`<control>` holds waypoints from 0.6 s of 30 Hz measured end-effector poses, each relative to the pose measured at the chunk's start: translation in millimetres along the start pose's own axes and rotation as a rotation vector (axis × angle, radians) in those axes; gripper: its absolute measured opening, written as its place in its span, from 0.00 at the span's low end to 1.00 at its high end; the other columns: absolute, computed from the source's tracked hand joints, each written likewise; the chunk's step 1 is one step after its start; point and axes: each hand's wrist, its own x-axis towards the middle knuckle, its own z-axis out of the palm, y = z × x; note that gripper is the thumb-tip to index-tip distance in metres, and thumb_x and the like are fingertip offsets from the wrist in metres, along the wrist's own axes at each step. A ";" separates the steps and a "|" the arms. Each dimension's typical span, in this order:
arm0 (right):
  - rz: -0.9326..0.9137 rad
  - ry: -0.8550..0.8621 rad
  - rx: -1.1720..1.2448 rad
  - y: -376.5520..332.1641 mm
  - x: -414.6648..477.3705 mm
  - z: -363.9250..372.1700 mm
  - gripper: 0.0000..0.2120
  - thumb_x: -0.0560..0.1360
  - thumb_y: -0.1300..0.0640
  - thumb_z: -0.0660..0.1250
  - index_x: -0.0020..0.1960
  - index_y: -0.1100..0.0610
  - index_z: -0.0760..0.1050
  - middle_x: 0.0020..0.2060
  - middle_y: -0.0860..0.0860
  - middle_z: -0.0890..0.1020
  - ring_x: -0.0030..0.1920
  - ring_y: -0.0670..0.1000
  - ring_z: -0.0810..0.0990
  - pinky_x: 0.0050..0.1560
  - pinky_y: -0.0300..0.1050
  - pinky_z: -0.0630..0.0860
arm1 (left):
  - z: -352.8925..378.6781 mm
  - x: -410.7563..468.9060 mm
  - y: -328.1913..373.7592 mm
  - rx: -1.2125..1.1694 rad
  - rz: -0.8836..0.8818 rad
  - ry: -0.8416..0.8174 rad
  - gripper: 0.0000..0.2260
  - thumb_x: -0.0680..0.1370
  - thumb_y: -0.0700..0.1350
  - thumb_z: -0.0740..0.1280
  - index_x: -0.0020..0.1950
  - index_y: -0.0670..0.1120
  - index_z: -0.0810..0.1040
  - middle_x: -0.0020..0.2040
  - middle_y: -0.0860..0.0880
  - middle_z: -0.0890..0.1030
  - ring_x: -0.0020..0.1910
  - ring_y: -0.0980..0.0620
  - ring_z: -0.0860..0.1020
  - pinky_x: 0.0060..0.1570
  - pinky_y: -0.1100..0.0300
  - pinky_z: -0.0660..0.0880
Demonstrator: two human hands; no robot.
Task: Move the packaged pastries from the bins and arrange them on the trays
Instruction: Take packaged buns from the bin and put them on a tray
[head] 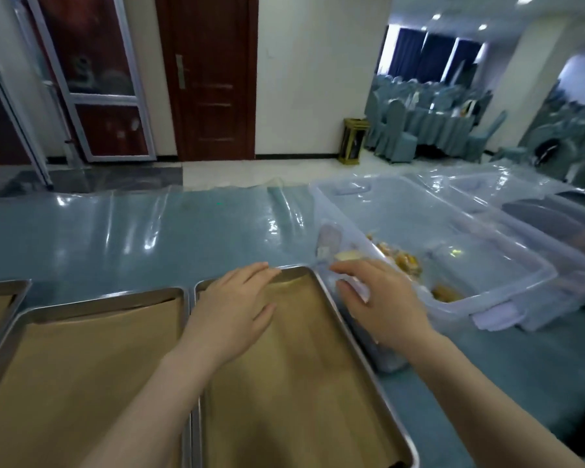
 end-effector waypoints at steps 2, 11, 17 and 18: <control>-0.032 0.006 -0.021 29.4 14.6 -14.7 0.11 0.72 0.60 0.70 0.54 0.52 0.81 0.47 0.47 0.83 0.49 0.45 0.76 0.49 0.36 0.68 | 7.1 24.0 15.2 -0.008 0.011 0.021 0.21 0.75 0.49 0.67 0.68 0.51 0.71 0.68 0.52 0.72 0.65 0.50 0.71 0.63 0.57 0.65; -0.048 -0.277 -0.112 212.8 83.1 -64.5 0.12 0.76 0.60 0.66 0.56 0.48 0.79 0.47 0.40 0.79 0.47 0.46 0.77 0.44 0.39 0.67 | 74.7 133.6 110.4 -0.138 -0.070 0.078 0.20 0.77 0.50 0.64 0.69 0.56 0.69 0.68 0.59 0.68 0.66 0.60 0.65 0.57 0.79 0.51; 0.130 -0.591 -0.189 315.7 129.1 -64.1 0.15 0.76 0.63 0.62 0.60 0.49 0.75 0.52 0.46 0.81 0.51 0.49 0.79 0.50 0.41 0.72 | 121.1 194.5 150.9 -0.181 -0.121 -0.016 0.21 0.78 0.52 0.62 0.72 0.57 0.64 0.71 0.59 0.64 0.68 0.59 0.63 0.62 0.66 0.60; 0.128 -0.699 -0.234 326.1 132.7 -58.6 0.16 0.76 0.61 0.63 0.61 0.49 0.74 0.54 0.46 0.80 0.52 0.50 0.78 0.51 0.42 0.72 | 128.0 203.4 154.6 -0.155 -0.134 -0.044 0.22 0.78 0.52 0.62 0.72 0.56 0.64 0.72 0.58 0.64 0.69 0.58 0.62 0.64 0.63 0.59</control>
